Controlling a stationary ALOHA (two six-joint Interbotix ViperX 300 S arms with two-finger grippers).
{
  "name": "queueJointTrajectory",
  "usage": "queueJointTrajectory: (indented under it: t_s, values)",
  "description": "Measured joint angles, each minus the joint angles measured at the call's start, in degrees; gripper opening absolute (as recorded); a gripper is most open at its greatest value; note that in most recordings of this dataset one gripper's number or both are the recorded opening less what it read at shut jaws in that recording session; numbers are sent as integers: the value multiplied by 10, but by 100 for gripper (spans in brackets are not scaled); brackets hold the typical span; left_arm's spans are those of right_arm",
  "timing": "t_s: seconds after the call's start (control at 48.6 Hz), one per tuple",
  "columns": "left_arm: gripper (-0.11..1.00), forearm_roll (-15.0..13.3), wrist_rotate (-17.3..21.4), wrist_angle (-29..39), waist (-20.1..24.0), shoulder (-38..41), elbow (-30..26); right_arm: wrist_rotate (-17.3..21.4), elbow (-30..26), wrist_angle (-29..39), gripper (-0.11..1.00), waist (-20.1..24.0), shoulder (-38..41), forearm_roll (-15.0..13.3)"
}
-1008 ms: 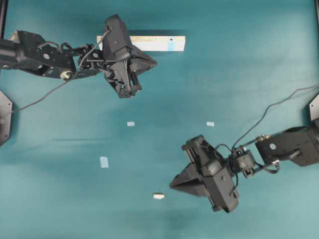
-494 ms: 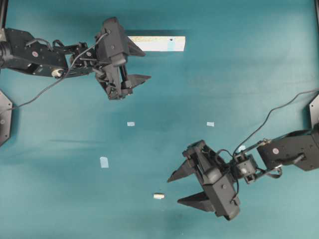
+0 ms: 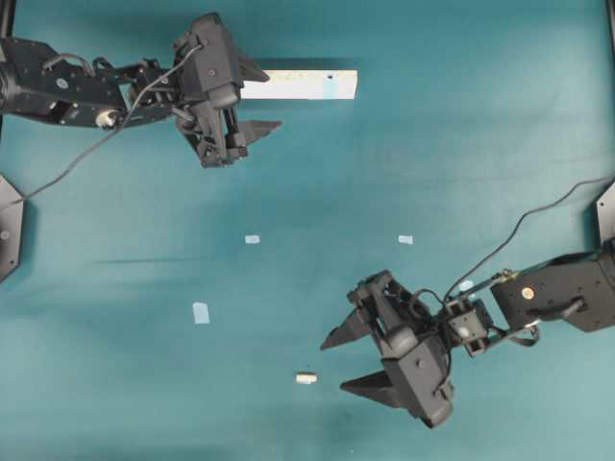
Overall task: Move the wooden board into place and insert the rod into its hole.
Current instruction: 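Lower the left gripper over the end of the white board and close, then lift the board with the left gripper and swing it toward center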
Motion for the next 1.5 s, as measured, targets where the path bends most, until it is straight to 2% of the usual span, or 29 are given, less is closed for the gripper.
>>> queueJointTrajectory:
  t_s: [0.329,0.494,0.947,1.502]
  values:
    - [91,1,84,20,25,-12,2,0,-11,16,80,0,4,1]
    - [91,1,104,21,41,-10,2,0,-14,22,80,0,5,1]
    - [91,1,111,20,58,36,2,33,-17,41,81,-1,5,1]
    - [91,4,126,15,93,93,-28,34,-17,49,80,-7,5,1]
